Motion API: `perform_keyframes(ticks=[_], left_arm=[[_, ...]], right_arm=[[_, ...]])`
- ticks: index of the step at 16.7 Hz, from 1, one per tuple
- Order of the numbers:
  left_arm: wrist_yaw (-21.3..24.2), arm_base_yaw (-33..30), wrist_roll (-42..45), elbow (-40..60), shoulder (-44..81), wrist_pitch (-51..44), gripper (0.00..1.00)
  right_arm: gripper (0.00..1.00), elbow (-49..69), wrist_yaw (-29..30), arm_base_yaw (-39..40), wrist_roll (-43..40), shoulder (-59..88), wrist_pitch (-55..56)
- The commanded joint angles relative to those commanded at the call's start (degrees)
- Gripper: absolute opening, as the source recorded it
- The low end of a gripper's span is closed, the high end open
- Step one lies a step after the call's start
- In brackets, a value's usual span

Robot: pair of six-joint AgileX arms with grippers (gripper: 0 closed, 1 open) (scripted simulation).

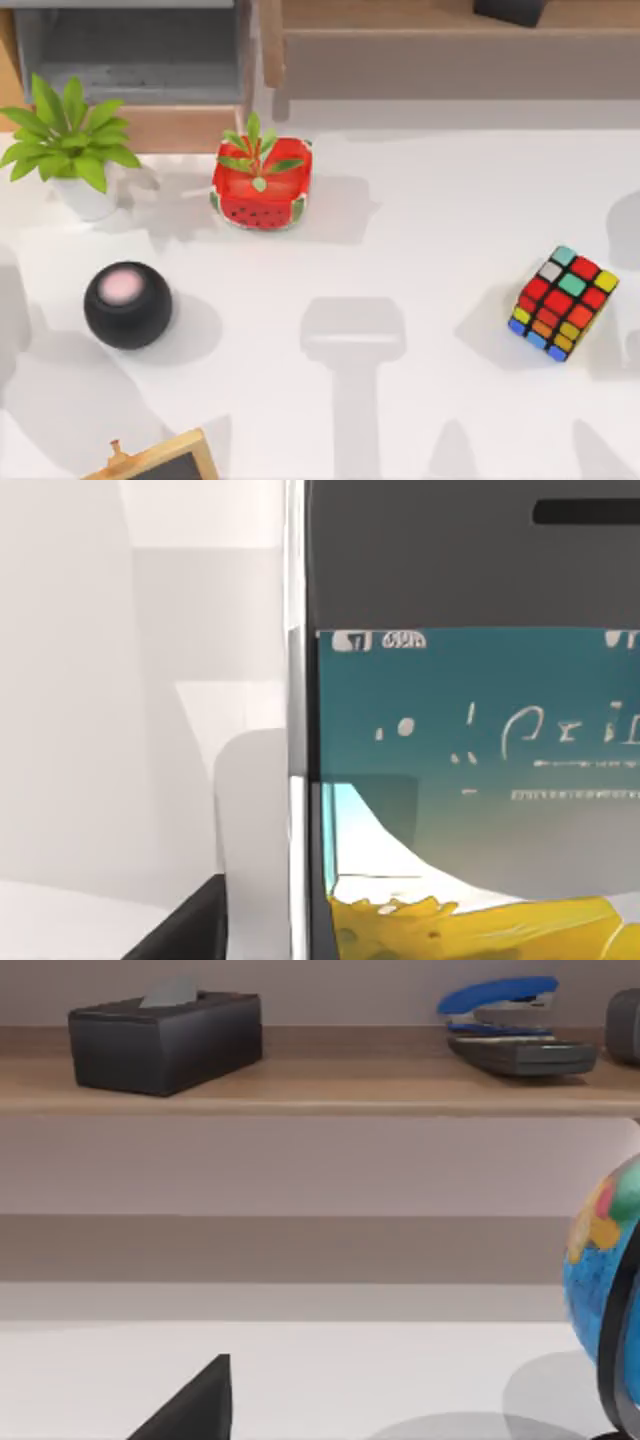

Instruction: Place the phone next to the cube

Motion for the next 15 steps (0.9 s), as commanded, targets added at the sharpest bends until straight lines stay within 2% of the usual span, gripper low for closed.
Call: perform_keyframes(ticks=[4, 15], left_arm=[[0.0, 0.0, 0.0, -0.4, 0.6, 0.8, 1.0], [0.0, 0.0, 0.0, -0.4, 0.6, 0.8, 0.17]], right_arm=[[1.0, 0.0, 0.0, 0.0, 0.0, 0.0, 0.0], [1.0, 0.0, 0.0, 0.0, 0.0, 0.0, 0.0]])
